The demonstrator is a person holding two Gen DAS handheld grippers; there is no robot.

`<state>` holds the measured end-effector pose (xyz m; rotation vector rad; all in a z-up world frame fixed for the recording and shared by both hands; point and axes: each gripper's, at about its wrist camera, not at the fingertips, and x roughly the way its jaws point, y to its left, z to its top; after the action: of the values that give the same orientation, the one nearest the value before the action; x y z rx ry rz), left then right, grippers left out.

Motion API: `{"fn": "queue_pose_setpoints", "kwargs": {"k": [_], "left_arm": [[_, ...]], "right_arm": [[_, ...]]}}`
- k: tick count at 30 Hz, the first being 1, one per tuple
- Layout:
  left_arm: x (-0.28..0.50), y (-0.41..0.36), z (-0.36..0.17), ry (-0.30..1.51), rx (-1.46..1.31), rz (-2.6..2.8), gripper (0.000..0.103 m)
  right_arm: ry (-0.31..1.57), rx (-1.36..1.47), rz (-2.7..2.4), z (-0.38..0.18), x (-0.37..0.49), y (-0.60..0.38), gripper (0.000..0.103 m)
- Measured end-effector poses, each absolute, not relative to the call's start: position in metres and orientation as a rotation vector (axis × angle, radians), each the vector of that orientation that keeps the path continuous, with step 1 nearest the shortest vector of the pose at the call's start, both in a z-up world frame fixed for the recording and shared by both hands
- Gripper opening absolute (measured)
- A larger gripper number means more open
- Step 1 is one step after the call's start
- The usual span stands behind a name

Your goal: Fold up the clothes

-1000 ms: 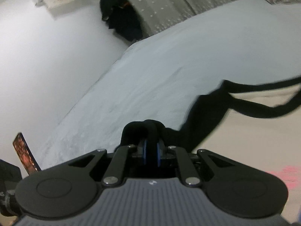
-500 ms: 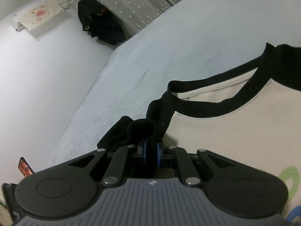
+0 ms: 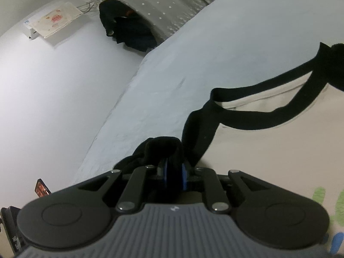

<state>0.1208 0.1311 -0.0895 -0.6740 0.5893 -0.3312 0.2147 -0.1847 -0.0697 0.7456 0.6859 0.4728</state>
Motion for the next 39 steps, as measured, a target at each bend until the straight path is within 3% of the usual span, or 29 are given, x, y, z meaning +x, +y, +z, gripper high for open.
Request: {"fn": "queue_pose_setpoints", "kwargs": {"k": [4,7,13,29,39], "left_arm": [[0.120,0.133,-0.087,0.582,-0.632,-0.298,0.007],[0.119,0.137,-0.083,0.565,-0.617,-0.270,0.007],[0.126,0.147,-0.067,0.530,-0.560,-0.199,0.007],[0.140,0.174,-0.006,0.410,-0.145,0.118,0.007],[0.153,0.149,0.019,0.363,0.192,0.278,0.007]], "right_arm": [[0.676,0.774,0.504,-0.070,0.215,-0.185,0.023],[0.670,0.771,0.510,-0.067,0.215,-0.184,0.040],[0.648,0.784,0.574,-0.056,0.213,-0.181,0.056],[0.699,0.738,0.542,-0.065,0.217,-0.172,0.056],[0.713,0.731,0.531,-0.069,0.217,-0.173,0.056]]}}
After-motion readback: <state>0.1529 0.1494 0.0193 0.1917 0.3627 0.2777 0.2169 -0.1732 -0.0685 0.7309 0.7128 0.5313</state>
